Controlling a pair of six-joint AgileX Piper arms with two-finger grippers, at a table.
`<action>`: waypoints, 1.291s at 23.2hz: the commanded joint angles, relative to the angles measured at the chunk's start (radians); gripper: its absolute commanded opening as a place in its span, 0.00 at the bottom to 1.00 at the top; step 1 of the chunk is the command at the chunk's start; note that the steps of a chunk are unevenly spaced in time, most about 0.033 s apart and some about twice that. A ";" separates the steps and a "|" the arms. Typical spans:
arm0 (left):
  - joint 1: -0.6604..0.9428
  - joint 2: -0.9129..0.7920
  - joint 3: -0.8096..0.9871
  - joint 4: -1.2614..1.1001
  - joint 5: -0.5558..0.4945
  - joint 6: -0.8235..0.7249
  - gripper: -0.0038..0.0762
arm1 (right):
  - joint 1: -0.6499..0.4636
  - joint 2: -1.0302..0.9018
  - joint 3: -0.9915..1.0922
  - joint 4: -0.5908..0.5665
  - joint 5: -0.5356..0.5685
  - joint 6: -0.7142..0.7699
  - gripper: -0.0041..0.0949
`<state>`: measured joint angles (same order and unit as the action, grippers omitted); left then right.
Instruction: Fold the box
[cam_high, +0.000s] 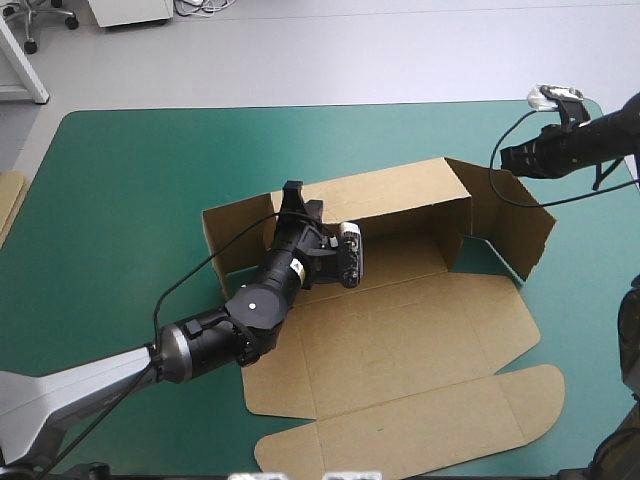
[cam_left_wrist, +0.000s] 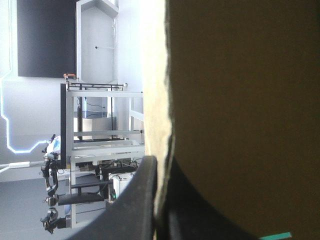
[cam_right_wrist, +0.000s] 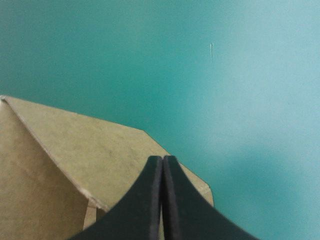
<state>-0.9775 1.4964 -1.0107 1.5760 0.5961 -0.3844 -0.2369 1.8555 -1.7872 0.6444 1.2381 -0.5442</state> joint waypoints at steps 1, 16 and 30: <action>0.000 -0.030 -0.023 0.069 -0.037 -0.015 0.04 | -0.048 -0.121 0.076 0.178 0.008 -0.109 0.02; 0.000 -0.030 -0.023 0.062 -0.042 -0.035 0.04 | -0.057 -0.355 0.472 0.324 -0.096 -0.480 0.02; 0.000 -0.030 -0.023 0.049 -0.043 -0.038 0.04 | -0.057 -0.470 0.769 0.390 -0.320 -0.811 0.02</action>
<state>-0.9766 1.5013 -1.0107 1.6017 0.5494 -0.4041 -0.2868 1.4214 -1.0136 0.9956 0.9468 -1.3014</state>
